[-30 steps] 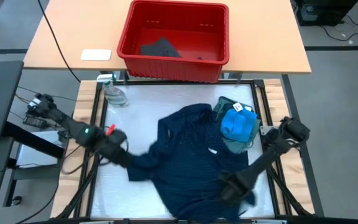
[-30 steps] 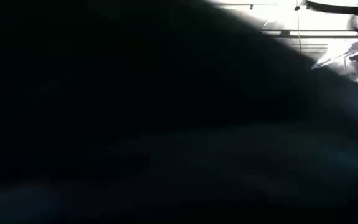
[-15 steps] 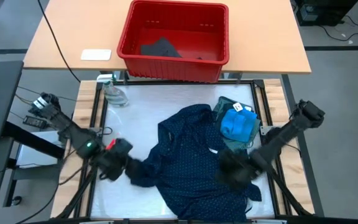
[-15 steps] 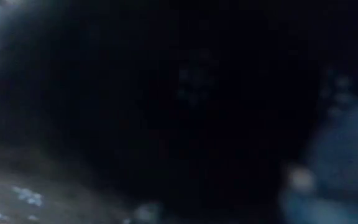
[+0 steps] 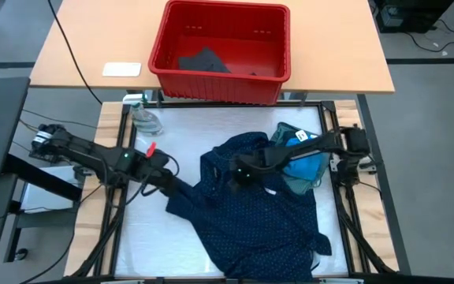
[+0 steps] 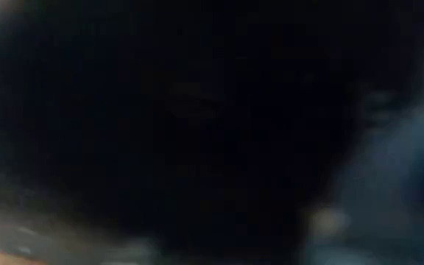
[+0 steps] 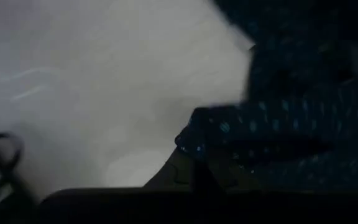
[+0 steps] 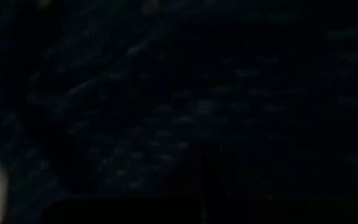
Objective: Fold laundry
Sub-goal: Fold the dark blue polo shirt
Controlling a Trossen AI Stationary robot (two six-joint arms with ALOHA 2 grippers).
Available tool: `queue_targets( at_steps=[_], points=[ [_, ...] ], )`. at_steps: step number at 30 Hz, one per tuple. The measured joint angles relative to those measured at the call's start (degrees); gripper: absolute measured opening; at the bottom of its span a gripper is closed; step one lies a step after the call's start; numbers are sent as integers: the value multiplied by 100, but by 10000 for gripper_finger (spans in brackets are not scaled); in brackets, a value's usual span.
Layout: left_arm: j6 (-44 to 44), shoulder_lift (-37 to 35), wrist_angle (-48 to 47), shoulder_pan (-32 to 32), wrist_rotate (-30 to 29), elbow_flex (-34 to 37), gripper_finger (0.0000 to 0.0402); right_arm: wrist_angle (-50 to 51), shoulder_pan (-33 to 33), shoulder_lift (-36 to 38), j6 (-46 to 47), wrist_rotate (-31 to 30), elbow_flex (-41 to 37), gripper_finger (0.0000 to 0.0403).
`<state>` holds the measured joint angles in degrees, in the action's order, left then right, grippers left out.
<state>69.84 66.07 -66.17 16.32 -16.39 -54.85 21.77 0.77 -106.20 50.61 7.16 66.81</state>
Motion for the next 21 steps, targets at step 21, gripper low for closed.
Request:
queue_targets(
  at_steps=[21],
  points=[
    [4540,-73,-738,2760,1112,-7,4,-3155,-2006,-1152,-362,471,1110,7]
  ],
)
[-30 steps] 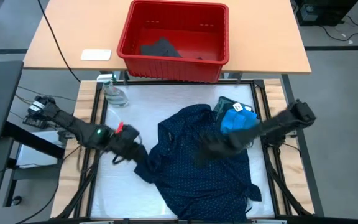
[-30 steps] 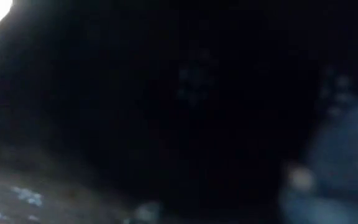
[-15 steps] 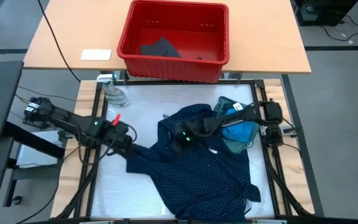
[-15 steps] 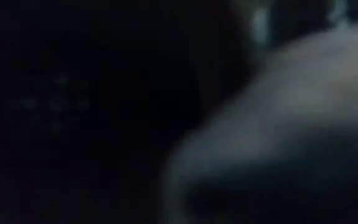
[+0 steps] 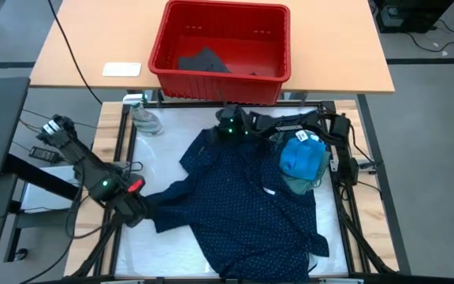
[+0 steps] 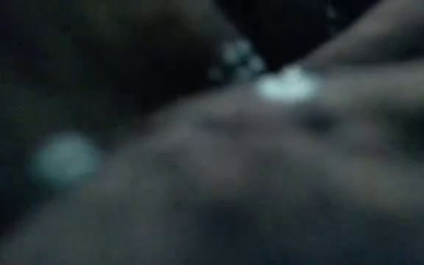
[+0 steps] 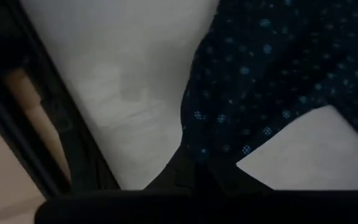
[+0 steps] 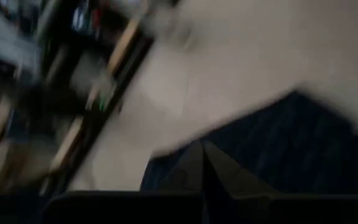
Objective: Fold laundry
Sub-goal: Fold the dark blue polo shirt
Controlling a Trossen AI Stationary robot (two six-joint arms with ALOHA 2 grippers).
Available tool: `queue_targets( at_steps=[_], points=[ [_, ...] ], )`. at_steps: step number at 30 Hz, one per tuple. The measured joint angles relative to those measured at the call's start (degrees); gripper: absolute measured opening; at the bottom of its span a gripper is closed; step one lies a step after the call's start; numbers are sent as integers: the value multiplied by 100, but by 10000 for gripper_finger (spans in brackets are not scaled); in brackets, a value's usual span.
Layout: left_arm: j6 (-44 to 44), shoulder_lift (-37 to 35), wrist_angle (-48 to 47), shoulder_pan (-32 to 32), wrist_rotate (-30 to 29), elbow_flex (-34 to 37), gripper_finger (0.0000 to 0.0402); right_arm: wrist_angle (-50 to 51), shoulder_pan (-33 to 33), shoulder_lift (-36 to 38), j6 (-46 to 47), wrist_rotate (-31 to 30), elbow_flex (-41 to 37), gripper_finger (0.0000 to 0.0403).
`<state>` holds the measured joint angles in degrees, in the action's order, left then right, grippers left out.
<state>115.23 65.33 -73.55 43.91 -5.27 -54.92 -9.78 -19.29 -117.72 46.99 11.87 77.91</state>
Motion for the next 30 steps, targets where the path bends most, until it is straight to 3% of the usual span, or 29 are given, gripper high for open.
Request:
queue_targets(
  at_steps=[5,9,12,17,20,23,25,28,30],
  points=[
    [388,378,41,409,273,0,4,1327,341,439,-435,796,-2,7],
    [211,840,184,507,142,0,5,2543,728,500,-739,97,-9,4],
    [115,1062,662,481,-71,0,19,2695,838,319,-764,-280,-15,3],
    [-9,1036,981,381,110,0,99,2286,756,-294,-672,-269,-13,2],
    [11,764,846,463,611,-29,159,1749,701,-650,-667,141,156,2],
    [8,492,629,582,616,-294,210,1445,751,-1127,-732,762,689,2],
    [1,321,414,625,235,-511,232,1289,854,-1427,-902,1458,1183,2],
    [-176,184,323,535,-861,-656,247,1711,1060,-1687,-1091,2336,1866,2],
    [-532,162,384,334,-1498,-656,247,2151,1194,-1612,-1271,2423,2126,2]
  ],
)
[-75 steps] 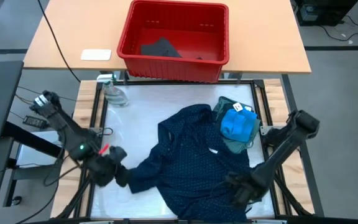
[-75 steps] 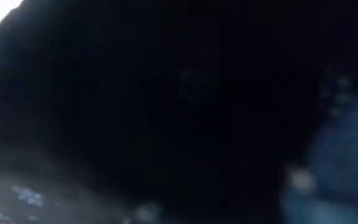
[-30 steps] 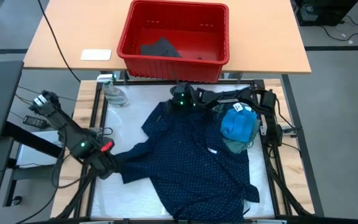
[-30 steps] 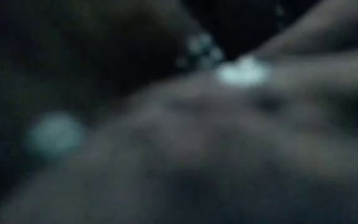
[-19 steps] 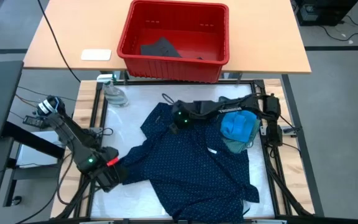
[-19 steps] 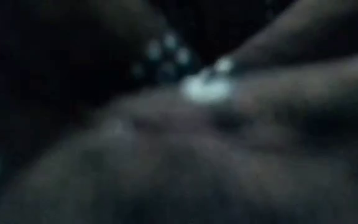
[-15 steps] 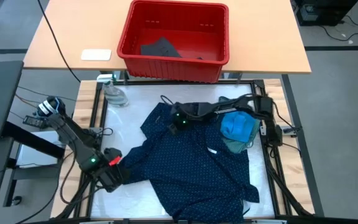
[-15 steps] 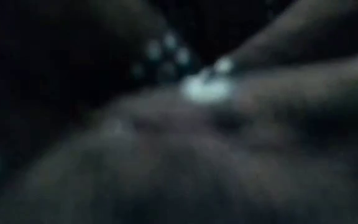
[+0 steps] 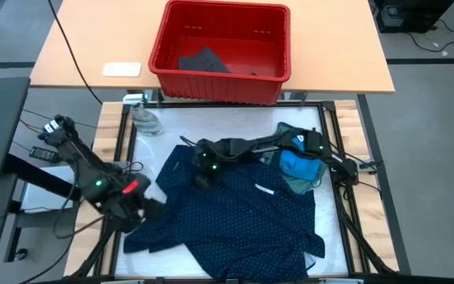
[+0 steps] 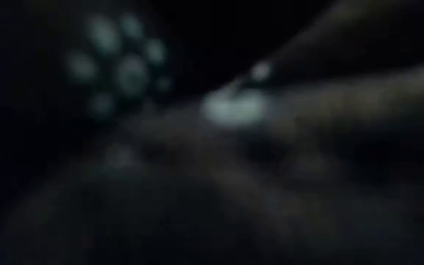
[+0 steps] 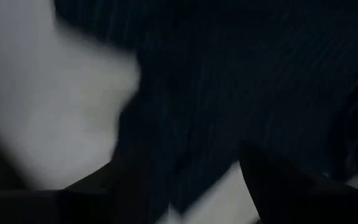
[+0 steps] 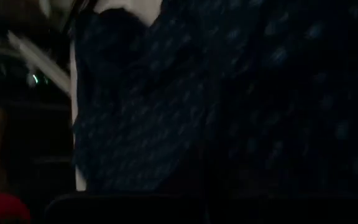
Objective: Fold laundry
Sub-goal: Fold the dark blue polo shirt
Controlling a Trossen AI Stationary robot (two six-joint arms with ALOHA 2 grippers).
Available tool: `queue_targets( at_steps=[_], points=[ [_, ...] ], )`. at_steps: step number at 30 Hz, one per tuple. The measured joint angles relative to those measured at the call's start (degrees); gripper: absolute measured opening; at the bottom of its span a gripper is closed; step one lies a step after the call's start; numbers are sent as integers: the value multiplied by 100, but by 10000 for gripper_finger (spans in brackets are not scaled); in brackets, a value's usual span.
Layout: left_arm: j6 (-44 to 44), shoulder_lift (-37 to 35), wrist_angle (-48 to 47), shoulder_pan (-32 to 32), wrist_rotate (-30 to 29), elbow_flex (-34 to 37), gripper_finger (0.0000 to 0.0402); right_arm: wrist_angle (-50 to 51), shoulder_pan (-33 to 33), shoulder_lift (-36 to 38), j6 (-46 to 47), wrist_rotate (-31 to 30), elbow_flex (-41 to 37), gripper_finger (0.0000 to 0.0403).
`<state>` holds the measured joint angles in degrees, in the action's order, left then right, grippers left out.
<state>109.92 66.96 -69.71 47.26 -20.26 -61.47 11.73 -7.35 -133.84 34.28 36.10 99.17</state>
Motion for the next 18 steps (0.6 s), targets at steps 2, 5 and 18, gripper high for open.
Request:
queue_targets(
  at_steps=[2,5,18],
  points=[
    [-498,29,94,-325,-334,0,243,575,107,279,-214,-238,90,2],
    [-1537,188,435,-1009,-602,2,232,1709,144,801,-509,-969,114,2],
    [-6448,1832,3360,-4116,545,7,200,4963,142,2234,-936,-2929,-1028,2]
  ],
)
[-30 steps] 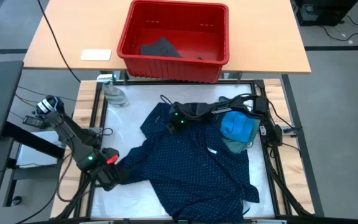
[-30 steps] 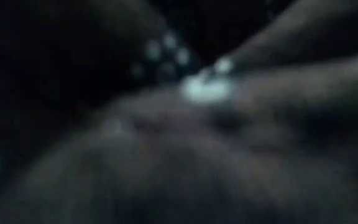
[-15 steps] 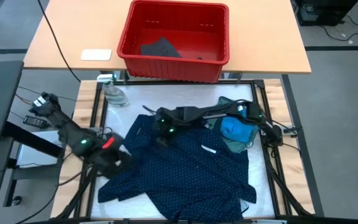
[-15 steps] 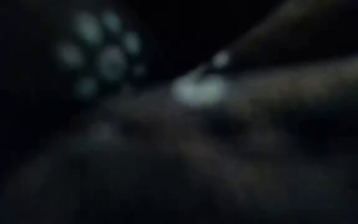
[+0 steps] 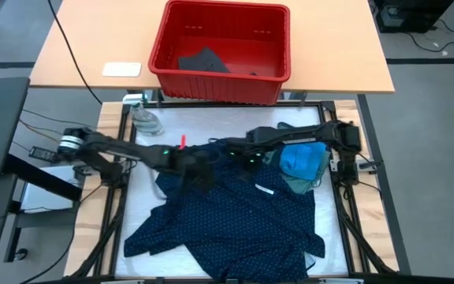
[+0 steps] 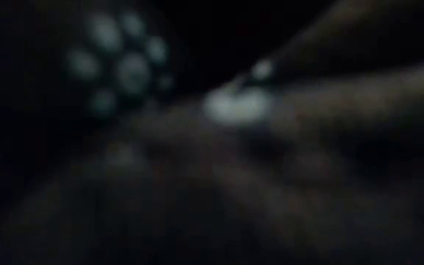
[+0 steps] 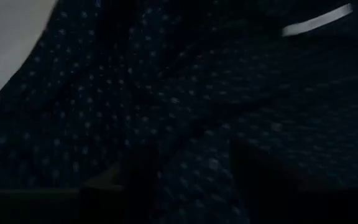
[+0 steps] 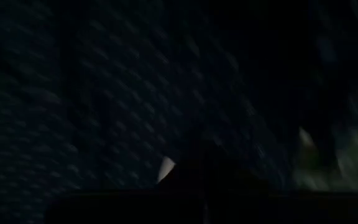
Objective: Fold laundry
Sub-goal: Fold the dark blue polo shirt
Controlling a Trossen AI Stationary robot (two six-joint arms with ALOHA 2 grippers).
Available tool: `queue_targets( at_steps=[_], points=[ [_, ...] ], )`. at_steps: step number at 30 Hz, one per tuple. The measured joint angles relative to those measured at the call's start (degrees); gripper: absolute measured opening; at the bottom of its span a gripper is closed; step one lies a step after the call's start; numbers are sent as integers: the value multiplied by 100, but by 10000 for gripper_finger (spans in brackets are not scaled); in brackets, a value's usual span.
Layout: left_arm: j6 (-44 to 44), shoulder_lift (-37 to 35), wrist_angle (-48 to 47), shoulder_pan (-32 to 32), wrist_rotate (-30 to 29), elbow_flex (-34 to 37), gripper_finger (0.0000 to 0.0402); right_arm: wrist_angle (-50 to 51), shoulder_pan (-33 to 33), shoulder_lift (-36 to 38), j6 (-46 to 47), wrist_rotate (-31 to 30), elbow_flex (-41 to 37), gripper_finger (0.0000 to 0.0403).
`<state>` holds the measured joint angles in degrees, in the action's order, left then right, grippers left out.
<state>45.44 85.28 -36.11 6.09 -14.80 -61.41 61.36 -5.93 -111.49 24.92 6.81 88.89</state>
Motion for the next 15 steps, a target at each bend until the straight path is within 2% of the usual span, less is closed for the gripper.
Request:
queue_targets(
  at_steps=[6,10,15],
  points=[
    [-783,807,61,-734,777,4,192,-59,228,1217,1237,-571,-1813,2],
    [-1188,1084,127,-949,1131,4,192,-174,506,2284,2135,-548,-2772,2],
    [-1717,1397,70,-1186,1444,3,192,-409,726,3096,3014,-315,-3828,2]
  ],
)
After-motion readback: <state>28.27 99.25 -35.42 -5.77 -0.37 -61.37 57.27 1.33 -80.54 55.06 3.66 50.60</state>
